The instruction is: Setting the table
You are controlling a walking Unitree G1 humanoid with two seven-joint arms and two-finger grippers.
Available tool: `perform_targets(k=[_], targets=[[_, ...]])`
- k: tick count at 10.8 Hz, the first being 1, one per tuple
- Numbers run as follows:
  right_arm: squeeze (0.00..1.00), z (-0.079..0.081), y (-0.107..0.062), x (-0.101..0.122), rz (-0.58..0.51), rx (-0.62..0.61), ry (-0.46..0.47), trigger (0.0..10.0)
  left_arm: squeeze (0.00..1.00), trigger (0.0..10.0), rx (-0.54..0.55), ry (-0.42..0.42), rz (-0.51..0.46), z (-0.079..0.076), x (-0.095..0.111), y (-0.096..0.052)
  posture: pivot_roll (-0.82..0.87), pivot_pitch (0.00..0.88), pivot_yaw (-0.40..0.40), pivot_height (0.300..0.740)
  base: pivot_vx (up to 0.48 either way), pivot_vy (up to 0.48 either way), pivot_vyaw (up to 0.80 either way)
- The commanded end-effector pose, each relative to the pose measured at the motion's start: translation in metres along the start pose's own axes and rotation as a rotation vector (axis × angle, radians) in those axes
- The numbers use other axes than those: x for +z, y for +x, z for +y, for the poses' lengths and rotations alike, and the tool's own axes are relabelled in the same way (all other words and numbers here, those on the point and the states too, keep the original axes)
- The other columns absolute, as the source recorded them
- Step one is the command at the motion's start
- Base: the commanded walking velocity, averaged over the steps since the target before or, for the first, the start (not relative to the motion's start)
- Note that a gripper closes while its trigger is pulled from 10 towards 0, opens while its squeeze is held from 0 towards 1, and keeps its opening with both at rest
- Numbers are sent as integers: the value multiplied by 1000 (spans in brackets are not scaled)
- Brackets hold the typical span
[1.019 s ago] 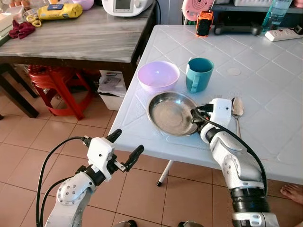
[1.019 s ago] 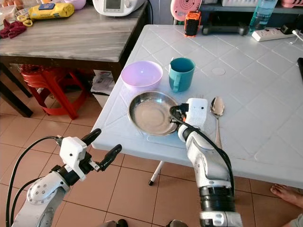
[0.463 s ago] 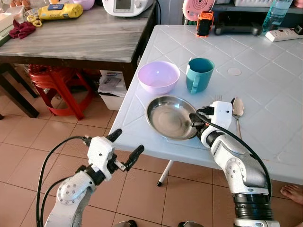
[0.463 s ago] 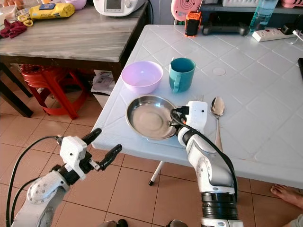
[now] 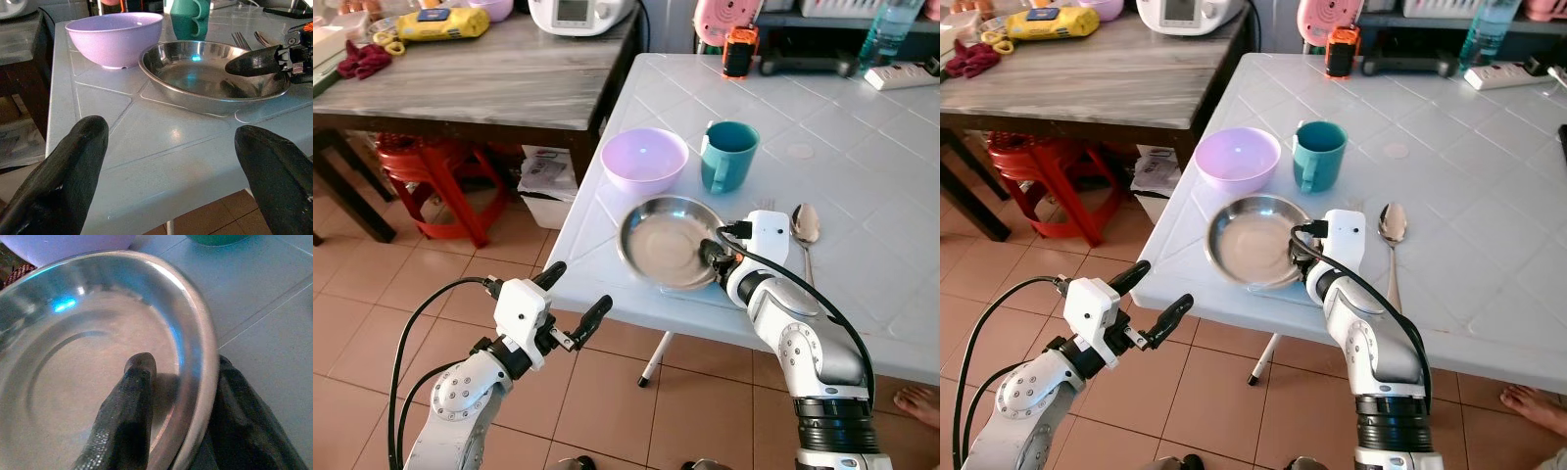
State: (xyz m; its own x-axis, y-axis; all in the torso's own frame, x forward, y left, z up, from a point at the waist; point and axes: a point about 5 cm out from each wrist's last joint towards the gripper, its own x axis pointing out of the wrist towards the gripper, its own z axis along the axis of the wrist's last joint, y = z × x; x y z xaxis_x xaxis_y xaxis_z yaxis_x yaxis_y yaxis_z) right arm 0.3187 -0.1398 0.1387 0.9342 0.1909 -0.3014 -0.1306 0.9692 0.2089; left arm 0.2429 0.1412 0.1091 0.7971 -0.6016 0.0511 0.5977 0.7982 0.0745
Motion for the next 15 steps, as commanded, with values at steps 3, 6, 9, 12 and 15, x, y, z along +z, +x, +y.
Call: perform_targets(k=[3, 6, 9, 12, 15], targets=[[0, -3, 1, -6, 73, -11, -15, 10000, 0, 10000, 1, 15, 5, -1, 2, -1, -10, 135, 66, 740, 0, 0, 0], [0, -1, 7, 6, 58, 10, -43, 10000, 0, 10000, 4, 12, 8, -2, 0, -1, -6, 135, 61, 740, 0, 0, 0], [0, -2, 8, 10, 71, 59, -39, 0, 0, 10000, 6, 8, 9, -4, -1, -1, -10, 135, 56, 740, 0, 0, 0], [0, 3, 8, 3, 105, 113, -43, 0, 0, 10000, 8, 6, 9, -5, -2, -1, -13, 134, 53, 740, 0, 0, 0], [0, -1, 7, -5, 124, 96, -29, 0, 0, 10000, 6, 5, 9, -5, -4, -1, -13, 132, 49, 740, 0, 0, 0]])
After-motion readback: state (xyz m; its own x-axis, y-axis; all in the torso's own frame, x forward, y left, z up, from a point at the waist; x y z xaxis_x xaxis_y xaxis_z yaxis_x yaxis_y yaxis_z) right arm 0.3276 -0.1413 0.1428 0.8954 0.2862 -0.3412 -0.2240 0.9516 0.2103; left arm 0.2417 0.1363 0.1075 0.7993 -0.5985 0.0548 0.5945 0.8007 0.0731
